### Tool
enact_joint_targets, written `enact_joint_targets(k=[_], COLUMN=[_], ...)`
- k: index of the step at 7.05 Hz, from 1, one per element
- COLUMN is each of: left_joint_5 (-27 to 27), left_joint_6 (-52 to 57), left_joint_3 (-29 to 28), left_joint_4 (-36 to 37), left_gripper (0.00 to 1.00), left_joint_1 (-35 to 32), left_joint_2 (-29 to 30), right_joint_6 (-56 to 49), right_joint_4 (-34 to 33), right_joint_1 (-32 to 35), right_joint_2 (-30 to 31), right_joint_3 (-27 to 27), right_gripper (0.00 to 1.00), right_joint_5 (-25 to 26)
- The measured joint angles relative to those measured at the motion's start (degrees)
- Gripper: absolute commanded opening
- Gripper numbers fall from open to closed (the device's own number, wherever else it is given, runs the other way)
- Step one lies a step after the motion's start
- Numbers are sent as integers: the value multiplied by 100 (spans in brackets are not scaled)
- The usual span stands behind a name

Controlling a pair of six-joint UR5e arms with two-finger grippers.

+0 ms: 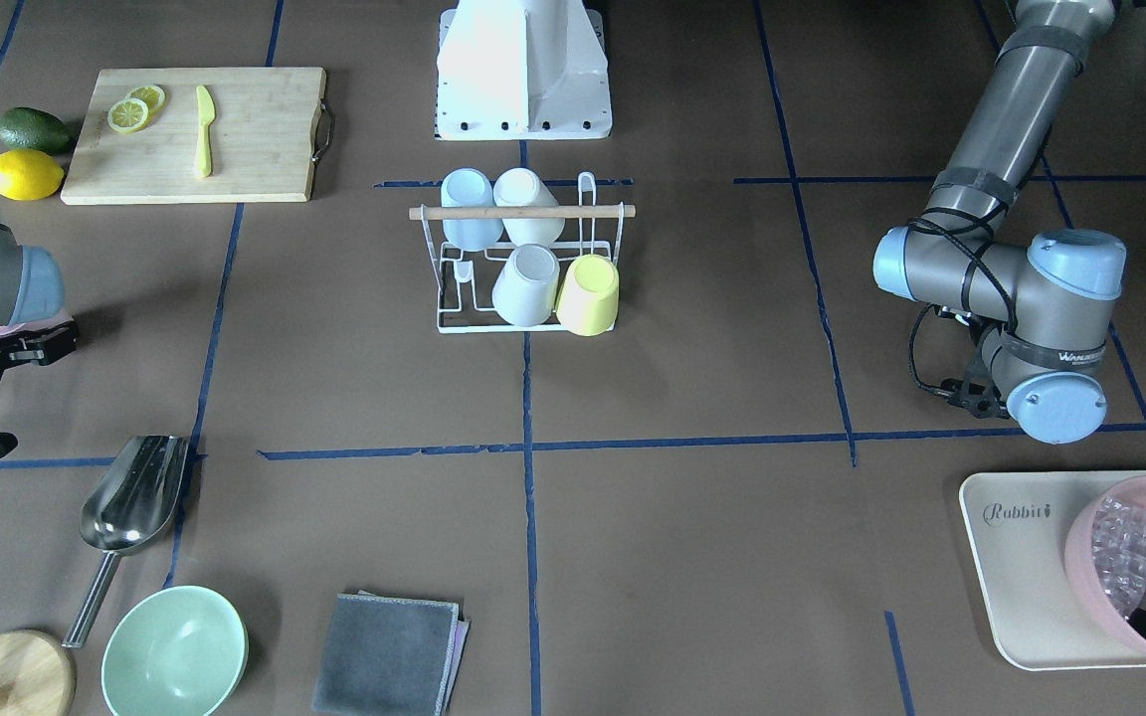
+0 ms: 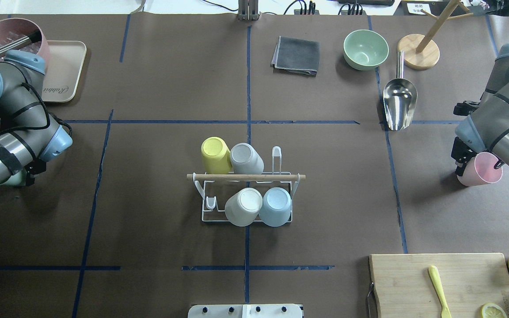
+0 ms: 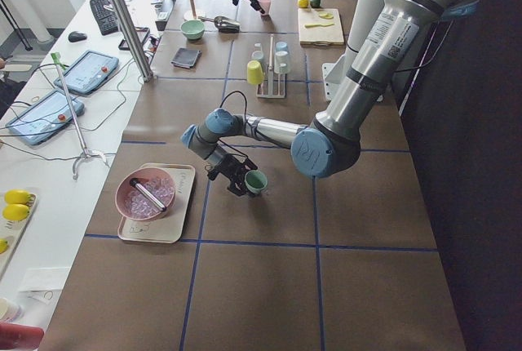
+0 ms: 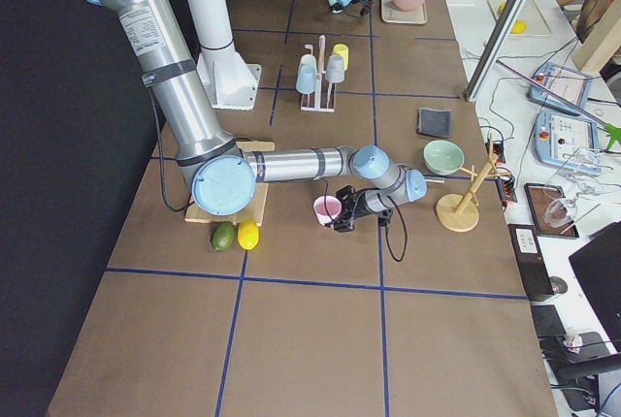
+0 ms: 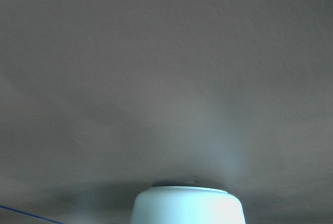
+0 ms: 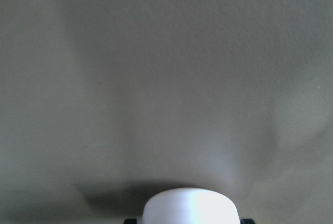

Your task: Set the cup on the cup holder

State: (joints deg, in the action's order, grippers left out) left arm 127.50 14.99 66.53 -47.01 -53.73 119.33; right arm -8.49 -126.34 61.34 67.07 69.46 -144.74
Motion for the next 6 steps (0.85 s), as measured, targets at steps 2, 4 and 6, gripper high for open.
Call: enact_joint_targets(k=[2, 4, 6], left_joint_5=[6, 6, 49], left_joint_6=[13, 0, -35], left_joint_3=[238, 831, 1546], left_joint_4=[347, 499, 275], left_gripper=[5, 6, 6], left_joint_1=[-65, -366, -697], left_joint_2=[15, 28, 56], right_joint_6=[13, 134, 344], right_joint_4=[-33, -65, 186], right_joint_1=[160, 426, 472], right_joint_2=[-55, -35, -21], right_joint_3=[457, 1213, 1837], right_gripper=[0, 1, 0], right_joint_5=[-2, -78, -126])
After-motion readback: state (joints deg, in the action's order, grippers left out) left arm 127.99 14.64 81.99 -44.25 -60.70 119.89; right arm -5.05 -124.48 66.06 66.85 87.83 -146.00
